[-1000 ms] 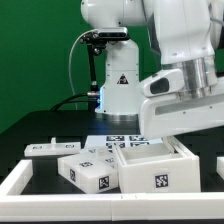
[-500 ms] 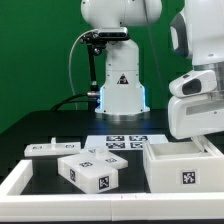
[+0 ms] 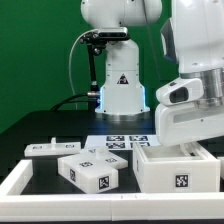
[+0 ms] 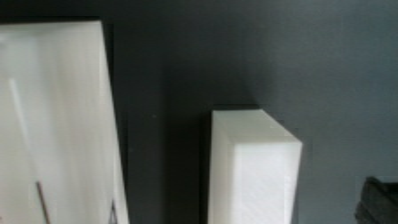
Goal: Assemble cabinet
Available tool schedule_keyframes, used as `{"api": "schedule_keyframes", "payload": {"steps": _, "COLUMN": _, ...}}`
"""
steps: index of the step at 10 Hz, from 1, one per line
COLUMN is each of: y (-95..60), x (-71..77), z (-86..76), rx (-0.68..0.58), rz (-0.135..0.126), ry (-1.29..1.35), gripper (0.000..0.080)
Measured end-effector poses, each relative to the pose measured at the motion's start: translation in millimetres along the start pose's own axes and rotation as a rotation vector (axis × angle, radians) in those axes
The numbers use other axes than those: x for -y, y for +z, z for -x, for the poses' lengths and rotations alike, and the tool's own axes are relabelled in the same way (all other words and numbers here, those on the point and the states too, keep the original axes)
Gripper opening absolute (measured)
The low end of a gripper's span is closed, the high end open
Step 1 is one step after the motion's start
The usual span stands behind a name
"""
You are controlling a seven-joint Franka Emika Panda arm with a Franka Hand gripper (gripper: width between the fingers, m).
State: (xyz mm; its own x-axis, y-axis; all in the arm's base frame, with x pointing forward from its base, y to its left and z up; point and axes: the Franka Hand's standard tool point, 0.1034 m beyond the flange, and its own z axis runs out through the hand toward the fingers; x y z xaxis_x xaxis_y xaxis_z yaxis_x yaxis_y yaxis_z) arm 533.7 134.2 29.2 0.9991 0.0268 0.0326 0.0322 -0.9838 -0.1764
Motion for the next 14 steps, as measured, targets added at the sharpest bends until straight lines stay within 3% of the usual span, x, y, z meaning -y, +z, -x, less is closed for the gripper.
{"api": "schedule_keyframes", "payload": {"steps": 3, "y": 0.3, "x": -6.3, "z": 0.5, "rx": 0.002, "rz": 0.003, "ry": 0.004, "gripper": 0.0798}}
{"api": "schedule_keyframes", "payload": {"steps": 5, "y": -2.9, "x": -20.8, "z": -2.5, "rx": -0.003, "rz": 0.008, "ry": -0.006, "gripper": 0.0798}}
{"api": "schedule_keyframes", "payload": {"steps": 6, "y": -5.8, "x": -20.9, "z": -3.5, "rx": -0.002, "rz": 0.007, "ry": -0.002, "gripper": 0.0798}}
{"api": "schedule_keyframes", "payload": {"steps": 8, "y": -25.8, "x": -16.3, "z": -8.5, "rx": 0.009, "rz": -0.002, "ry": 0.011, "gripper": 0.0798}}
{"api": "schedule_keyframes", "payload": {"steps": 10, "y": -42.2, "x": -1.8, "z": -11.9, "rx": 0.023, "rz": -0.009, "ry": 0.080, "gripper": 0.0798}}
{"api": "schedule_keyframes", "payload": {"steps": 14, "y": -38.0, "x": -5.7, "z": -11.4, "rx": 0.023, "rz": -0.008, "ry": 0.068, "gripper": 0.0798}}
